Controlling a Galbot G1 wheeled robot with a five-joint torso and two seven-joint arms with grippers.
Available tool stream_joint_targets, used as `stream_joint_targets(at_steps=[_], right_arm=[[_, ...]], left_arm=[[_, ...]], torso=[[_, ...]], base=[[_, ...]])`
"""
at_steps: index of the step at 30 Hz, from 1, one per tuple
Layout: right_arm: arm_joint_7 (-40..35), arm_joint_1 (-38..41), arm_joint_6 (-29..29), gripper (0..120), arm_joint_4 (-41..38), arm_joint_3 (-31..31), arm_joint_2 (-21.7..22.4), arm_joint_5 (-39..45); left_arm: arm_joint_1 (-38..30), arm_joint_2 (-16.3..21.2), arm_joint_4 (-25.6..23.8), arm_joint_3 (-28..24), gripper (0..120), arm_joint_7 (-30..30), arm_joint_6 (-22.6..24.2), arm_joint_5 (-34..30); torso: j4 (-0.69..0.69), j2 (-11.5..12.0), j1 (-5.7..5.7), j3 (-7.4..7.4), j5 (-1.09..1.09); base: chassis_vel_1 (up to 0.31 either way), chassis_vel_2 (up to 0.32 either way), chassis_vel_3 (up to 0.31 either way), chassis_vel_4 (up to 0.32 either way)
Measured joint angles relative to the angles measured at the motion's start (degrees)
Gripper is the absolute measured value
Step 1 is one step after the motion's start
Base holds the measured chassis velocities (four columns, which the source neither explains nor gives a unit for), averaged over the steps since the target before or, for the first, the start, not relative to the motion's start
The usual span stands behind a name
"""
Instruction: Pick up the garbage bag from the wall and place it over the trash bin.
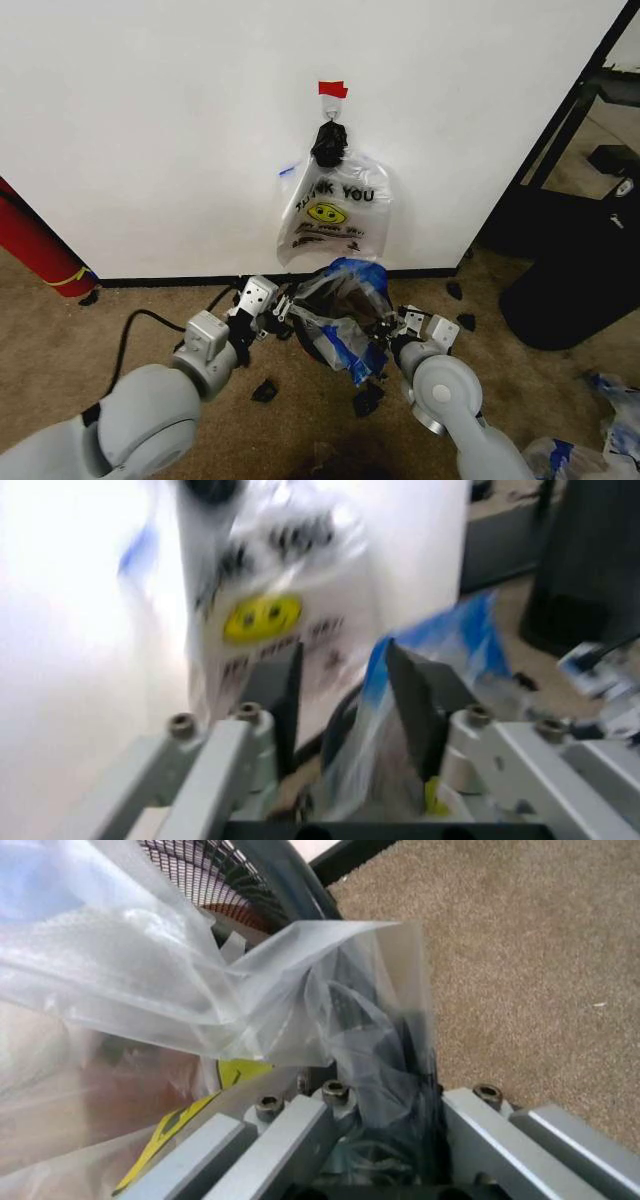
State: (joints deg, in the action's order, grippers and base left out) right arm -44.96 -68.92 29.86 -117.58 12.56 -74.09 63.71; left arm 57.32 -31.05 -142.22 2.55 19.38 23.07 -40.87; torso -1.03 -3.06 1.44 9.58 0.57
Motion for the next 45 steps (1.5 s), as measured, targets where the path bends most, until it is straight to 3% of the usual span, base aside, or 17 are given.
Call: stream_joint_targets(at_steps=[5, 8, 10, 11, 14, 17, 20, 27, 33, 37, 45], right_arm=[[0.0, 0.5, 0.2, 0, 0.1, -1.1, 0.2, -0.2], [0.0, 1.0, 0.4, 0, 0.3, -2.0, 1.0, -0.2], [-0.1, 1.1, 0.5, 0, 0.3, -2.1, 1.4, -0.2], [-0.1, 1.1, 0.5, 0, 0.3, -2.1, 1.4, -0.2], [-0.2, 1.2, 0.6, 0, 0.3, -2.2, 1.9, -0.1], [-0.3, 1.1, 0.7, 0, 0.2, -2.2, 2.1, -0.1], [-0.3, 0.9, 0.9, 0, 0.2, -2.3, 2.2, -0.1], [-0.2, -0.2, 1.3, 0, 0.2, -2.1, 2.1, -0.5], [-0.2, -0.4, 1.5, 0, 0.1, -2.0, 2.2, -0.7], [-0.4, -0.5, 1.6, 0, 0.2, -2.2, 2.1, -0.9], [-0.5, -0.6, 1.8, 0, 0.2, -2.7, 2.3, -1.1]], left_arm=[[-3.9, 4.0, 0.0, -3.1, 58, -7.3, -2.8, 2.8], [-9.9, 5.5, 3.2, -9.3, 70, -12.0, -2.0, 6.9], [-17.3, 5.0, 6.7, -17.7, 80, -13.5, -2.0, 10.4], [-17.3, 5.0, 6.7, -17.7, 80, -13.5, -2.0, 10.4], [-26.8, 3.1, 10.8, -27.3, 91, -15.7, -0.9, 12.0], [-31.4, 1.9, 12.6, -30.7, 99, -16.7, 1.2, 12.0], [-34.0, 0.8, 13.7, -32.6, 98, -16.9, 1.7, 12.6], [-39.7, -3.3, 17.5, -37.9, 93, -16.8, 0.9, 16.7], [-43.8, -6.0, 19.6, -42.8, 74, -16.8, -0.3, 17.5], [-45.4, -7.0, 20.6, -45.5, 55, -16.8, -1.1, 17.6], [-45.7, -7.3, 21.5, -46.3, 27, -16.6, -1.6, 17.6]], torso=[[0.0, 0.0, 0.0, 0.0, 0.0], [0.03, 0.0, 0.0, 0.0, 0.01], [0.01, 0.0, 0.0, 0.01, 0.01], [0.01, 0.0, 0.0, 0.01, 0.01], [-0.03, 0.0, 0.01, 0.01, 0.01], [-0.01, 0.0, 0.0, 0.01, -0.01], [0.0, 0.0, 0.0, 0.01, 0.0], [0.0, 0.0, 0.0, 0.01, -0.01], [-0.01, 0.0, 0.0, 0.01, -0.01], [-0.01, 0.0, 0.0, 0.01, -0.01], [0.0, 0.0, 0.0, 0.01, 0.0]], base=[[0.0, 0.0, 0.0, 0.0], [0.0, 0.0, 0.0, 0.0], [0.0, 0.0, 0.0, 0.0], [0.0, 0.0, 0.0, 0.0], [0.0, 0.0, 0.0, 0.0], [0.0, 0.0, 0.0, 0.0], [0.0, 0.0, 0.0, 0.0], [0.0, 0.0, 0.0, 0.0], [0.0, 0.0, 0.0, 0.0], [0.0, 0.0, 0.0, 0.0], [0.0, 0.0, 0.0, 0.0]])
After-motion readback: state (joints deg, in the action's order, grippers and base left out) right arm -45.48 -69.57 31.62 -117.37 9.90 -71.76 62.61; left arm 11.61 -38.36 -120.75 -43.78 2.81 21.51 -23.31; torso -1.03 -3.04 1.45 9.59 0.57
